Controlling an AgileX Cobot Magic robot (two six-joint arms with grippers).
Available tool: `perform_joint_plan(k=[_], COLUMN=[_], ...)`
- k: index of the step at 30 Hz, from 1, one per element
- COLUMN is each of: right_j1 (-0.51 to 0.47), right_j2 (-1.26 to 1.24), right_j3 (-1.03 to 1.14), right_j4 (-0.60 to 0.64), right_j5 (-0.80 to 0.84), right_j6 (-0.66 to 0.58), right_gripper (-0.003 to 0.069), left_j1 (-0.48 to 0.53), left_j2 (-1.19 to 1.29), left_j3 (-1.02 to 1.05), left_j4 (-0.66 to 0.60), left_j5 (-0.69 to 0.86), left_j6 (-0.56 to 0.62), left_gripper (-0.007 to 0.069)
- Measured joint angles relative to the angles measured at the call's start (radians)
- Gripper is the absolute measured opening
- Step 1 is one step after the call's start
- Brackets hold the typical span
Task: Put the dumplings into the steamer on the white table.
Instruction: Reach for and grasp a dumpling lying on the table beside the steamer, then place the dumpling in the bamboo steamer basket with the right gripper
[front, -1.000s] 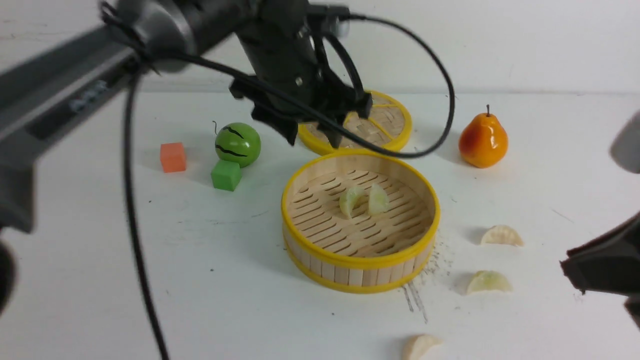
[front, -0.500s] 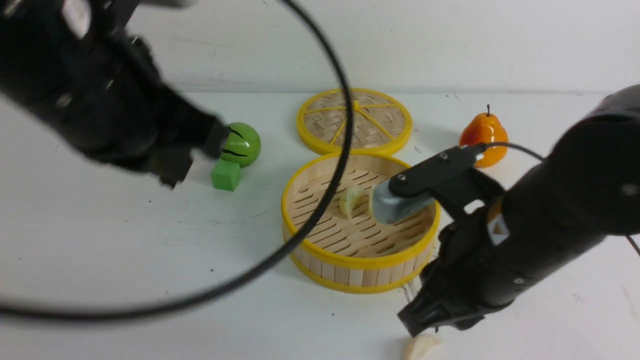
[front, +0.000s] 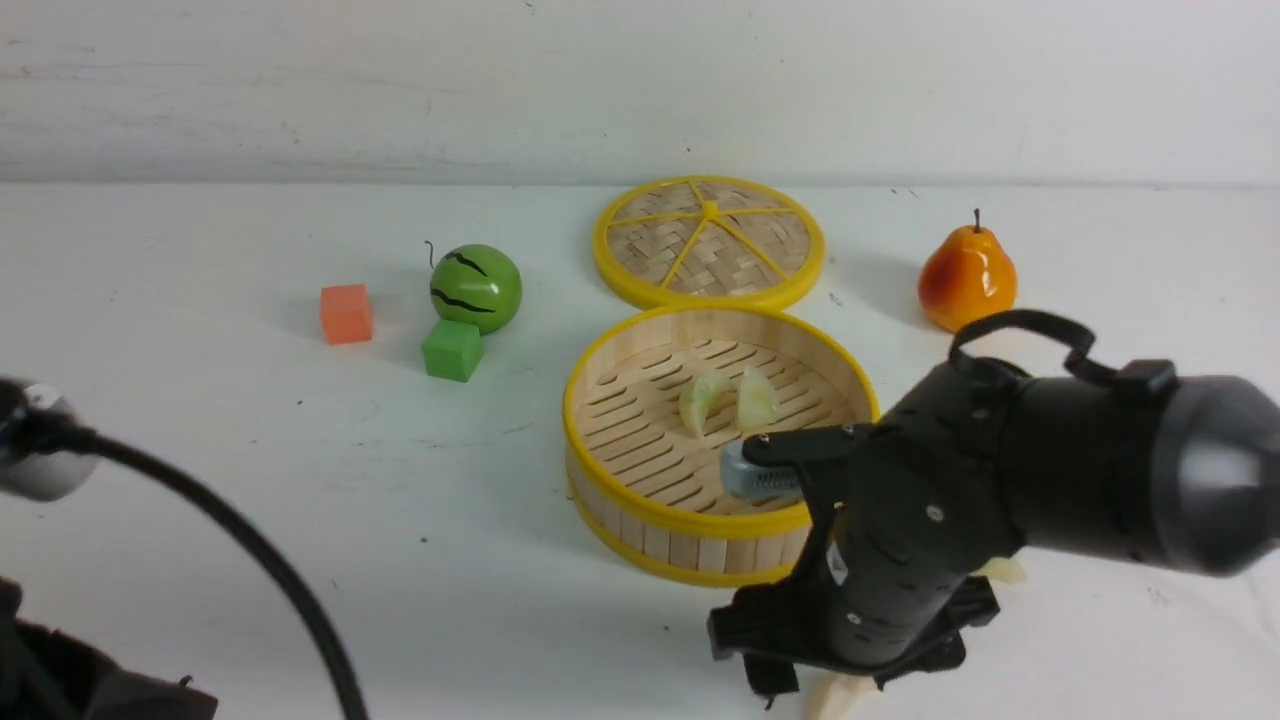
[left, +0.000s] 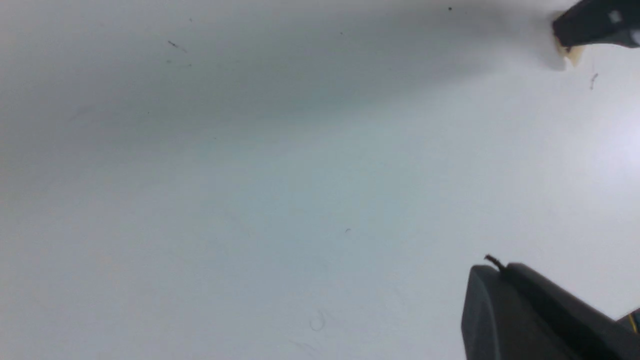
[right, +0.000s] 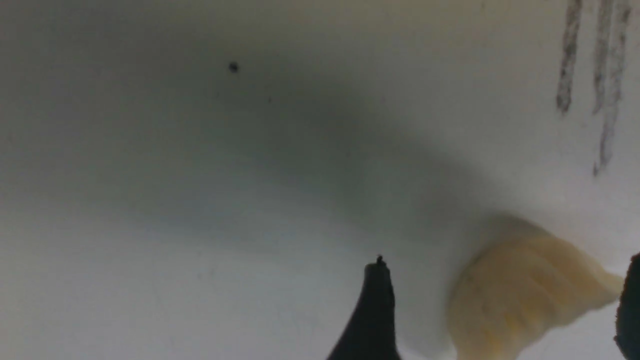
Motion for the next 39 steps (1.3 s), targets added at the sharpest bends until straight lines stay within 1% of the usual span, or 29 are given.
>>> perform_joint_plan(k=[3, 5, 8, 9, 11, 15, 18, 21, 22, 25, 34, 39], right_j1=[-0.004, -0.004, -0.004, -0.004, -0.004, -0.004, -0.004, -0.004, -0.004, -0.004, -0.004, -0.004], right_j2=[0.036, 0.044, 0.044, 0.043, 0.043, 0.043, 0.038, 0.028, 0.012, -0.022, -0.126, -0.127], right_j3=[0.0, 0.0, 0.0, -0.002, -0.003, -0.003, -0.011, -0.011, -0.011, -0.011, -0.011, -0.038], right_j4=[-0.058, -0.063, -0.054, -0.047, -0.037, -0.008, -0.003, -0.007, -0.016, -0.031, -0.095, -0.078], right_j5=[-0.024, -0.027, -0.018, -0.008, 0.0, 0.024, 0.03, 0.041, 0.051, 0.059, 0.053, 0.012], right_j6=[0.105, 0.135, 0.145, 0.133, 0.104, 0.022, -0.029, -0.075, -0.102, -0.132, -0.169, -0.22], right_gripper=[0.0573, 0.0547, 0.0461, 0.0416, 0.0349, 0.0155, 0.0067, 0.0033, -0.0004, -0.0015, -0.0015, -0.0015], left_j1=[0.0, 0.0, 0.0, 0.0, 0.0, 0.0, 0.0, 0.0, 0.0, 0.0, 0.0, 0.0], left_j2=[-0.051, -0.066, -0.08, -0.082, -0.084, -0.084, -0.084, -0.084, -0.084, -0.084, -0.084, -0.084], left_j3=[0.012, 0.012, 0.012, 0.012, 0.012, 0.012, 0.012, 0.012, 0.012, 0.012, 0.012, 0.012], left_j4=[0.001, 0.001, 0.001, 0.001, 0.002, 0.005, 0.006, 0.009, 0.011, 0.016, 0.024, 0.024], left_j5=[-0.005, -0.008, -0.008, -0.008, -0.008, -0.013, -0.019, -0.023, -0.023, -0.025, -0.04, -0.045], left_j6=[0.0, 0.0, -0.001, -0.001, -0.001, -0.001, -0.001, -0.001, -0.001, -0.001, -0.001, -0.001], left_gripper=[-0.0014, -0.0014, -0.0014, -0.0014, -0.0014, -0.0014, -0.0014, -0.0014, -0.0014, -0.0014, -0.0014, -0.0014])
